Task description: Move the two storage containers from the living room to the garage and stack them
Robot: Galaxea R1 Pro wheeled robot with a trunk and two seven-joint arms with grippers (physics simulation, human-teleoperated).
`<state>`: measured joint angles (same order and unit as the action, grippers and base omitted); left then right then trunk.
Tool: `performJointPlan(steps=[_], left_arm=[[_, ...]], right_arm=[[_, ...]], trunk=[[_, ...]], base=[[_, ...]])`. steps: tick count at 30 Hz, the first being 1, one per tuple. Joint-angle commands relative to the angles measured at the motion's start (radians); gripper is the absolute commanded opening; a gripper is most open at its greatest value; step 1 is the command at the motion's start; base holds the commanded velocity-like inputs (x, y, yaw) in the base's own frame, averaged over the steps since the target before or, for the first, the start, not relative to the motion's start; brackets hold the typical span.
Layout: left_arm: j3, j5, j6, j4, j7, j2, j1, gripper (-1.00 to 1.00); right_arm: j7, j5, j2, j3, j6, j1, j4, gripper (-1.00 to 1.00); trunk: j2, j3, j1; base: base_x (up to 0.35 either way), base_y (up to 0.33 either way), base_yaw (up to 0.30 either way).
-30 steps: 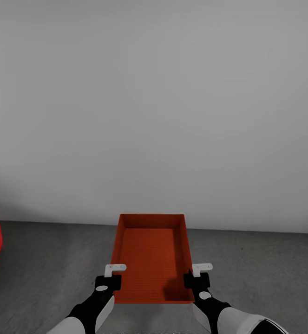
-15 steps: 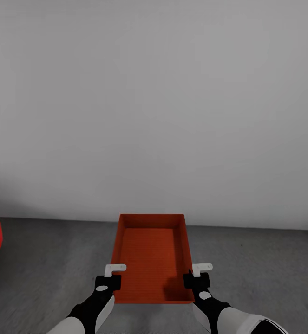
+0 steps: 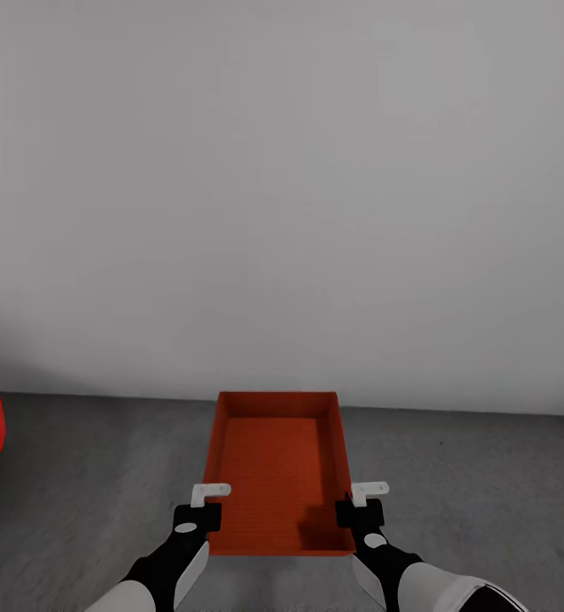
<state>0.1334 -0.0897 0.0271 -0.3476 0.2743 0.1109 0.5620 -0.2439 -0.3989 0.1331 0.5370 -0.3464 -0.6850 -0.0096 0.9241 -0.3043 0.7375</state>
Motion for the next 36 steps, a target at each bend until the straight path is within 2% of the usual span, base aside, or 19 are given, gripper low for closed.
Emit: performJointPlan(steps=[1,36], left_arm=[[-0.020,-0.019,0.004,-0.021,0.011,-0.001,0.001,-1.00],[-0.018,-0.018,0.004,-0.024,0.011,0.000,0.001,-1.00]], right_arm=[[-0.006,-0.034,0.000,-0.063,-0.010,-0.001,0.008,-1.00],[-0.006,-0.034,-0.001,-0.063,-0.010,-0.001,0.008,-1.00]], trunk=[[0.001,-0.003,0.000],[0.001,-0.058,0.000]], base=[[0.000,0.000,0.000],[0.000,0.000,0.000]])
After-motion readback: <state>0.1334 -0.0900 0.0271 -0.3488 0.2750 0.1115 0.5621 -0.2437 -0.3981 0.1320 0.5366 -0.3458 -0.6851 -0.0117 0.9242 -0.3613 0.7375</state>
